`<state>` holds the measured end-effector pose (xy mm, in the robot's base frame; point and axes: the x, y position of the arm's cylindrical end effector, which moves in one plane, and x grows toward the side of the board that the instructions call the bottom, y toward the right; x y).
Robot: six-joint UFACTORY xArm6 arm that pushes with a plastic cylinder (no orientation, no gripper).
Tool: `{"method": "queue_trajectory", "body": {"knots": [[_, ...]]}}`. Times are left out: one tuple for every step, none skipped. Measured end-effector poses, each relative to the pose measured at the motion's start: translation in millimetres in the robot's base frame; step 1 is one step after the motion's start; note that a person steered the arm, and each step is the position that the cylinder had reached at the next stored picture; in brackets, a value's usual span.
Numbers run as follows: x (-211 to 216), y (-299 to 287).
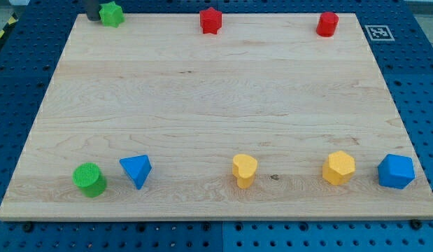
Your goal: Push the green star closer to the red star
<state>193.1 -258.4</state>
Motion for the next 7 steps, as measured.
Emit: {"method": "queue_trajectory", "body": {"knots": [[-1, 3], [-1, 19], [-1, 54], [-2, 56], [-2, 63], [-1, 78], [-2, 93]]}}
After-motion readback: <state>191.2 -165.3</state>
